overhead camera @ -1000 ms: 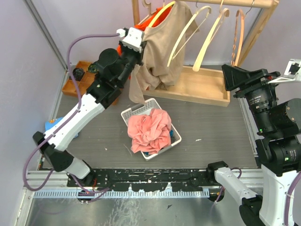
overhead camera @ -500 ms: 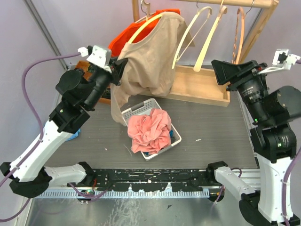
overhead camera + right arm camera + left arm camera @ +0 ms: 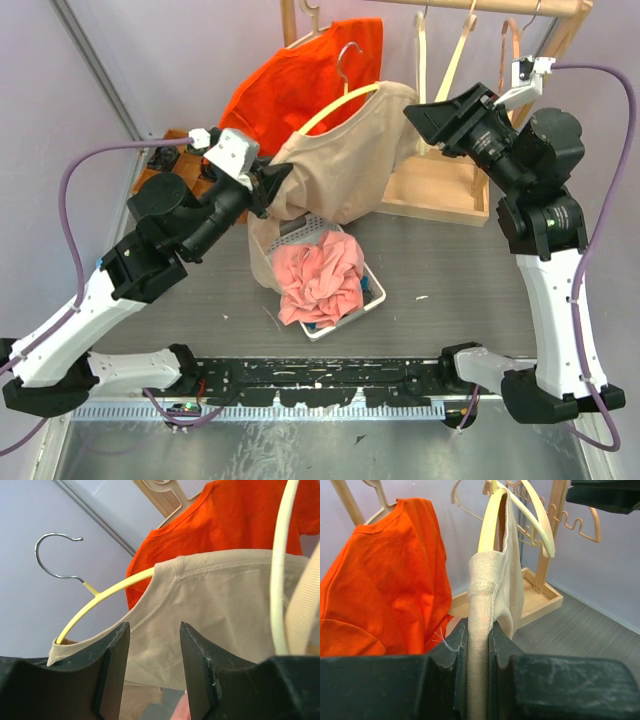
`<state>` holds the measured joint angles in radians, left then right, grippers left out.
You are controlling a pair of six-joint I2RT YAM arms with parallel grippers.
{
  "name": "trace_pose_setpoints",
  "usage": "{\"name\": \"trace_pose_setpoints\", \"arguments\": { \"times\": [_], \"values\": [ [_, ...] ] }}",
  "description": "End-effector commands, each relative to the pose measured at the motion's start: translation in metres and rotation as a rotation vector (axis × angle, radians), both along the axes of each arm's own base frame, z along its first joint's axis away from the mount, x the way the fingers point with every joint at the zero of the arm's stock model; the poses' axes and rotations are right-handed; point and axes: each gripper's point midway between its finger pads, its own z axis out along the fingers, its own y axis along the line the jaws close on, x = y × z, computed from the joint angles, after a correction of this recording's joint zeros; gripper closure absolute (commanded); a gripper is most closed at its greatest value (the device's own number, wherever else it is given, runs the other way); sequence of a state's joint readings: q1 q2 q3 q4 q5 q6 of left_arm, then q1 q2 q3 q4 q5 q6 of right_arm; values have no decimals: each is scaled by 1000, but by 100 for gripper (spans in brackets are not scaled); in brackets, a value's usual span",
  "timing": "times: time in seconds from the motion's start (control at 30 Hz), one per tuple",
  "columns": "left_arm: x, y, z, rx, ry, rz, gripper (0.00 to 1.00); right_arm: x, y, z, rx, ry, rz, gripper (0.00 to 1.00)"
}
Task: Remove the t-shirt from the hanger
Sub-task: Pick up the hanger from the clothesline.
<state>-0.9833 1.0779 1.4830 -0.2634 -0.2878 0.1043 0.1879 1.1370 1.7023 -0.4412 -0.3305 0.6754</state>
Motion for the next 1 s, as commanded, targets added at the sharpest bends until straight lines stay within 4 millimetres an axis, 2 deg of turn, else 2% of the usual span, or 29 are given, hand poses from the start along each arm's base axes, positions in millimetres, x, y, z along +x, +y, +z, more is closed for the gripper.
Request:
{"name": "trace_pose_setpoints", "arguments": {
  "times": [0.0,0.23,0.5,0.97],
  "values": [
    [-10,-5,36,-101,-72,-12,100,-18,8,42,60,-104,69,50],
    [-20,-29,42,-83,-109,-20,100,-9,17,37,75,-69,99,53],
    [-20,-30,61,-120,-145,11,100,-4,16,19,49,-1,62,54],
    [-27,-33,68,-144,-156,-5,100,10,15,7,33,38,39,54]
  ]
}}
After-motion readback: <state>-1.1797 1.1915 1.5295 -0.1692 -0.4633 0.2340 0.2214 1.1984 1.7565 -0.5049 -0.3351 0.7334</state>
